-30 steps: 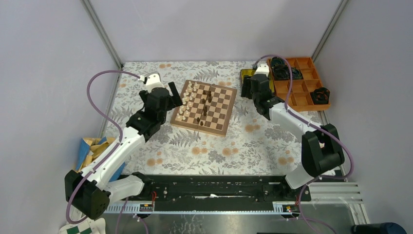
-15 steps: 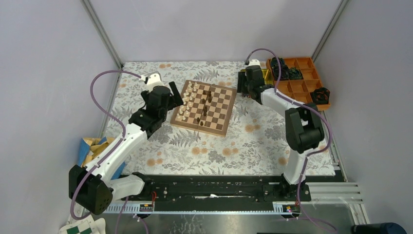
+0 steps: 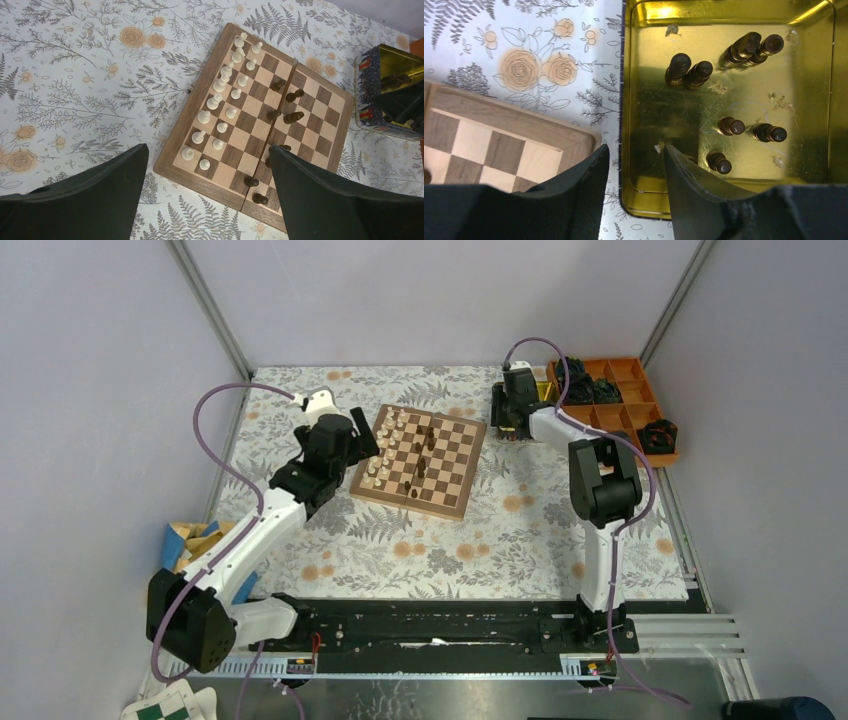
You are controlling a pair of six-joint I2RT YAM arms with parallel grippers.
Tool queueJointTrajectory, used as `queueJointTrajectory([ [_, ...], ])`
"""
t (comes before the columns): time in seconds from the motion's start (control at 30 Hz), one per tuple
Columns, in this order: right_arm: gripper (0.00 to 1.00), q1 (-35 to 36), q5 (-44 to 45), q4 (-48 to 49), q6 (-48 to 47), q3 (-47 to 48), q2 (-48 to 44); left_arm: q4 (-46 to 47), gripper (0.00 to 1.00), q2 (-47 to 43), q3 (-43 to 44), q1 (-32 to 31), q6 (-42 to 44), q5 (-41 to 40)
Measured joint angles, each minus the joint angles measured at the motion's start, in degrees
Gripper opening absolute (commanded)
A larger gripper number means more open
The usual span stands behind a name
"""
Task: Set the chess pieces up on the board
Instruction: Pick up the storage box at the center of the board.
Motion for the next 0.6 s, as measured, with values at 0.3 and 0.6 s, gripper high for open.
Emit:
queueJointTrajectory([
  [0.3,0.22,-0.9,-2.6,-2.7,-1.1,4.3,3.7,0.6,0.98,2.3,0.0,0.6,-0.2,1.1],
  [0.6,0.0,-0.9,-4.3,-3.2,-1.9,4.7,3.9,0.8,0.98,2.3,0.0,0.7,-0.5,1.2],
])
